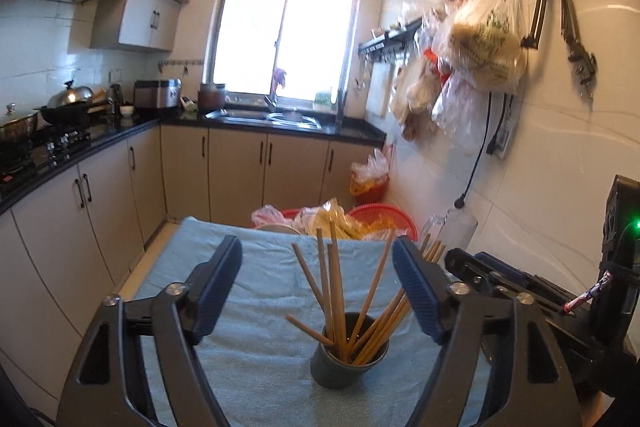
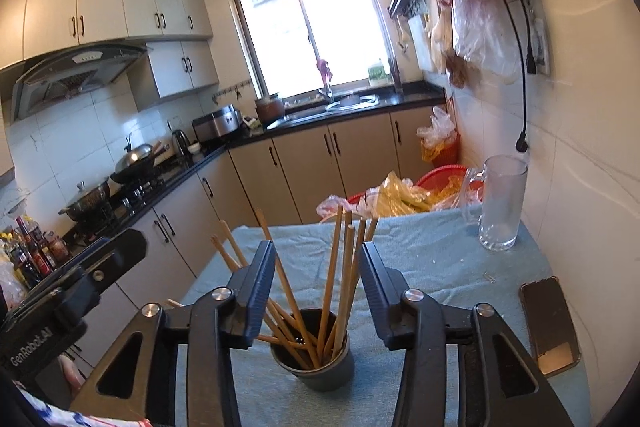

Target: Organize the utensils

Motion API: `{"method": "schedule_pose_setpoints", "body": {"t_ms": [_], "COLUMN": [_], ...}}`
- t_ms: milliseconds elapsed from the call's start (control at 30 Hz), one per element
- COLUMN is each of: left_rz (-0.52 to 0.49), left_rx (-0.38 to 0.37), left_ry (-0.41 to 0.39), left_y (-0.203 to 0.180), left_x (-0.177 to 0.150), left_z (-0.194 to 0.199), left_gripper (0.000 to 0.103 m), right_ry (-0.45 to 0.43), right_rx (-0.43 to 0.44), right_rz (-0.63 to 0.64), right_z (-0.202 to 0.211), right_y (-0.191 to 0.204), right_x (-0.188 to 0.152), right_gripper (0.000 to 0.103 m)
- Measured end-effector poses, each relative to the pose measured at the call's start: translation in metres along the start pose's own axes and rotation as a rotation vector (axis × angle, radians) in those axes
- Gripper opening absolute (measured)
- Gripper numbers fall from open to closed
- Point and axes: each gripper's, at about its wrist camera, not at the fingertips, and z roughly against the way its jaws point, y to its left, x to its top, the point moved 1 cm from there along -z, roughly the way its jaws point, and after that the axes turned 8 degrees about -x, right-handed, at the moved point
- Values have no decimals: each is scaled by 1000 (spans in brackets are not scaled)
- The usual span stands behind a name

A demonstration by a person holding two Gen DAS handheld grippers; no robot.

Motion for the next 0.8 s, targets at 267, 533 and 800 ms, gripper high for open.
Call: {"method": "schedule_pose_setpoints", "body": {"t_ms": [267,533,800], "left_rz": [-49,-124,-139], "left_rx": [110,289,280], "left_ry": [-81,-139,-89], "left_y": [-1,-3,-12], "left_x": [-10,-43,-67], "left_z": [57,108,131], "left_gripper": [100,103,103], "right_ry": [-54,27,70], "right_rx": [-55,-94,-110], "right_rz": [16,-19,-28], "right_z": [51,71,90], "right_y": [-1,-14,-15], "right_x": [-16,-65,-92], "right_gripper": [61,63,65]}}
